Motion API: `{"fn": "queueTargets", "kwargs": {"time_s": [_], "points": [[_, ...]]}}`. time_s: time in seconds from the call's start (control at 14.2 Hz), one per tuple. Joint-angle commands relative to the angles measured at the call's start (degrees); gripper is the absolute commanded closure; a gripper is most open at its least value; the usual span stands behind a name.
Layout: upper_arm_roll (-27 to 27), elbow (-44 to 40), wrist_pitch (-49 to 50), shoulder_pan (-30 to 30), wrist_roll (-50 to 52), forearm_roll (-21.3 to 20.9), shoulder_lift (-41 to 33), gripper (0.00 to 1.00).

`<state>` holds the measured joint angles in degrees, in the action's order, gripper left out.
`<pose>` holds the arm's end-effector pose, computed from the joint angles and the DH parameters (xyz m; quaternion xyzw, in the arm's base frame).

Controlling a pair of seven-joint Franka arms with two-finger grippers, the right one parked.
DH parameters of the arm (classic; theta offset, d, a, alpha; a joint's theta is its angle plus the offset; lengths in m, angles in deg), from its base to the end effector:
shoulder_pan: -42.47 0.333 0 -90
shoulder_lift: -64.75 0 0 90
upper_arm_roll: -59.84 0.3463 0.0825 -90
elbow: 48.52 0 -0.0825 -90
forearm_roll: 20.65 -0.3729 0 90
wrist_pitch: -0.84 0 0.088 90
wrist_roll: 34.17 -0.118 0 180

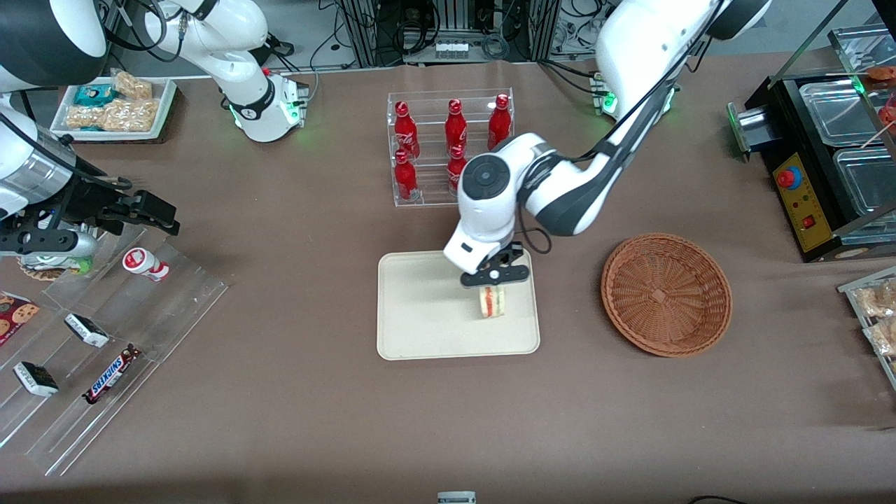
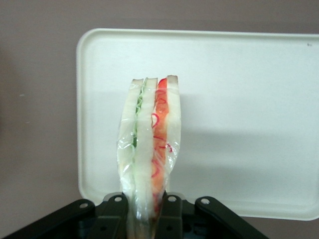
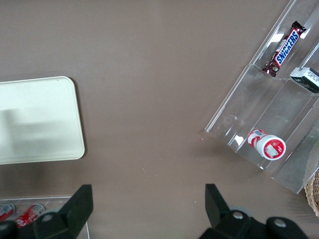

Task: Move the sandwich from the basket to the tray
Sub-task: 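Carry the sandwich with the left gripper over the cream tray, then lower the sandwich onto the tray and open the left gripper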

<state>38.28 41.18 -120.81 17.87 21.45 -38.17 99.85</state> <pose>0.5284 -0.4645 0.3236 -0.9992 -0.0323 -0.0162 0.0165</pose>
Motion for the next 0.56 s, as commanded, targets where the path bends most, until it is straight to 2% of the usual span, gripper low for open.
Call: {"fn": "queueTargets", "kwargs": {"time_s": [0.0, 0.14, 0.28, 0.35, 0.42, 0.49], "points": [[1.26, -3.39, -4.54, -1.93, -1.57, -1.46, 4.52, 0.93], [1.7, -3.21, -6.92, -2.29, 0.88, -4.08, 6.28, 0.93], [1.7, -3.13, -10.17, -3.08, 2.47, -5.23, 7.69, 0.87], [1.79, -3.3, -11.4, -3.87, 2.65, -5.76, 8.57, 0.68], [1.79, -3.21, -11.93, -3.87, 4.04, -6.12, 8.75, 0.17], [1.87, -3.04, -11.85, -3.87, 5.02, -6.82, 8.32, 0.0]]}}
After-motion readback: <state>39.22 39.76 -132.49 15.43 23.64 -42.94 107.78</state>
